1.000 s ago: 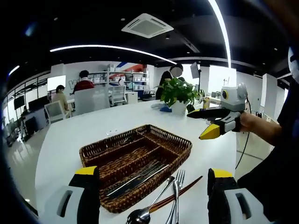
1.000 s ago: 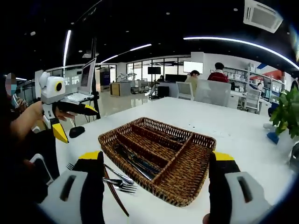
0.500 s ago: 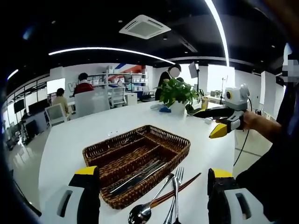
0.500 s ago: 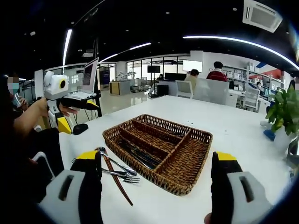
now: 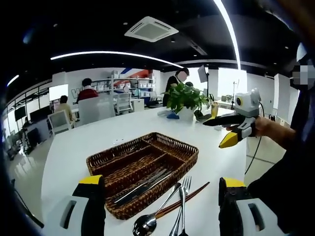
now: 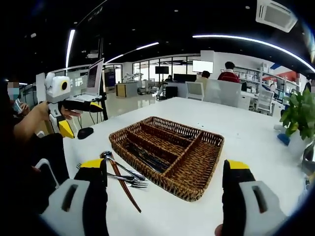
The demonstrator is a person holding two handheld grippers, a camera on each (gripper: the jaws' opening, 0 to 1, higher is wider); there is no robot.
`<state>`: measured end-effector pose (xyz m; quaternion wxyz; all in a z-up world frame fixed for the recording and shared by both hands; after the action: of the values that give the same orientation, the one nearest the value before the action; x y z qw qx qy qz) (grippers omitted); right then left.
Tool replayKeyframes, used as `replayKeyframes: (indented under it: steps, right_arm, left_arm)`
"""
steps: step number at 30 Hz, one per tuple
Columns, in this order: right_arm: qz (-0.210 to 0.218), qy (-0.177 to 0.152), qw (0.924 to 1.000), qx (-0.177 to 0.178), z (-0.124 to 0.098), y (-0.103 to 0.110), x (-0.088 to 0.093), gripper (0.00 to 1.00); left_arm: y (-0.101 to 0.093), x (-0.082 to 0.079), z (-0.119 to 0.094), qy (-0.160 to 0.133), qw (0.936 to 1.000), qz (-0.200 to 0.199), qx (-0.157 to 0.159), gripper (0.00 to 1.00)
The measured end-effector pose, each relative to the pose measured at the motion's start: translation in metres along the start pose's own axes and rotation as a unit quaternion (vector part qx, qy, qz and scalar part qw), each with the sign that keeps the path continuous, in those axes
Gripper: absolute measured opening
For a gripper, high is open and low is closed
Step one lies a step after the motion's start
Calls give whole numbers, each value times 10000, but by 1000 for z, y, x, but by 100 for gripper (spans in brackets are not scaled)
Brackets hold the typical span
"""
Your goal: Arrange the knives, forks, and spoons in their matching storage slots by inserting each utensil handle-first until every utensil is classified and aligned in the correct compartment
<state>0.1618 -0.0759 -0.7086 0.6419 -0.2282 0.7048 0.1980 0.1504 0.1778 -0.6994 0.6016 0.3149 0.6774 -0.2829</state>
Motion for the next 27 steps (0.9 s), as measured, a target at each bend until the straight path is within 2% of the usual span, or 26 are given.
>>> replayKeyframes:
  steps: [6,10,16,20,23,27]
  right_arm:
    - [-16,-2,10000,-59,3,4,0,99]
    - [-52,51,10000,-66,4,5,3,98]
    - [-66,89,9999,-92,6,7,6,96]
    - [-68,107,9998,-126,7,9,8,95]
    - [-55,134,9998,-150,7,10,10,95]
    - [-34,142,9998,-160,8,11,13,93]
  left_arm:
    - [-5,4,-1,70,10000,20,24,100]
    - [-9,9,-6,231,9997,74,58,100]
    - [-19,27,-16,468,9988,-123,-5,100]
    - [-21,33,-22,543,9984,-132,-73,100]
    - [-22,35,-29,560,9980,-209,-199,89]
    - [-26,41,-37,616,9960,-540,-344,84]
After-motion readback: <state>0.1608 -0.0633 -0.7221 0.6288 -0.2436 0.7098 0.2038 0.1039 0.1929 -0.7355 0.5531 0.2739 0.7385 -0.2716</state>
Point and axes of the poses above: the point that each gripper's makers call its tool centre point, and the gripper's own axes: z roughly forward along the fingers, y roughly to its left, x roughly out of its underside, the point moved 5 cm from there along -z, roughly backward along the fingers, and after that the axes turned 15 degrees about -y, right-handed, at the moved point
